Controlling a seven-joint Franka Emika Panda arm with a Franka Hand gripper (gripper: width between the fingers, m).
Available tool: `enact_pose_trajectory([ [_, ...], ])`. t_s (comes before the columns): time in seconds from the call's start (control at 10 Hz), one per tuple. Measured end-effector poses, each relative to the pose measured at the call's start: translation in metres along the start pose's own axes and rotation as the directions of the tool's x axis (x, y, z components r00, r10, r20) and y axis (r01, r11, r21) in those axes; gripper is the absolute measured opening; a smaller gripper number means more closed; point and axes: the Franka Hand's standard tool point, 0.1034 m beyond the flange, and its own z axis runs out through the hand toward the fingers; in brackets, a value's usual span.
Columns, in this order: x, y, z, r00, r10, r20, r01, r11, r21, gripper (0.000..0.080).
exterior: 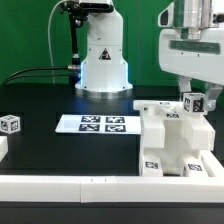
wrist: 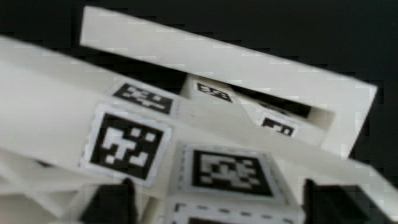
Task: Assemble chair
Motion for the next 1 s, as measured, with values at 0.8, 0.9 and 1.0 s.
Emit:
enact_pose_trajectory([
  [0.8, -0.006, -0.001, -0.001, 0.637, -0.770, -0.036, 0.770, 0.638, -0.011, 0.0649],
  [0.9, -0.006, -0.001, 0.000, 0.675, -0.737, -0.035, 0.737, 0.676, -0.009, 0.0649],
  [1.0, -0.005, -0.001, 0.000, 0.672, -0.739, -0.036, 0.740, 0.673, -0.010, 0.0526],
])
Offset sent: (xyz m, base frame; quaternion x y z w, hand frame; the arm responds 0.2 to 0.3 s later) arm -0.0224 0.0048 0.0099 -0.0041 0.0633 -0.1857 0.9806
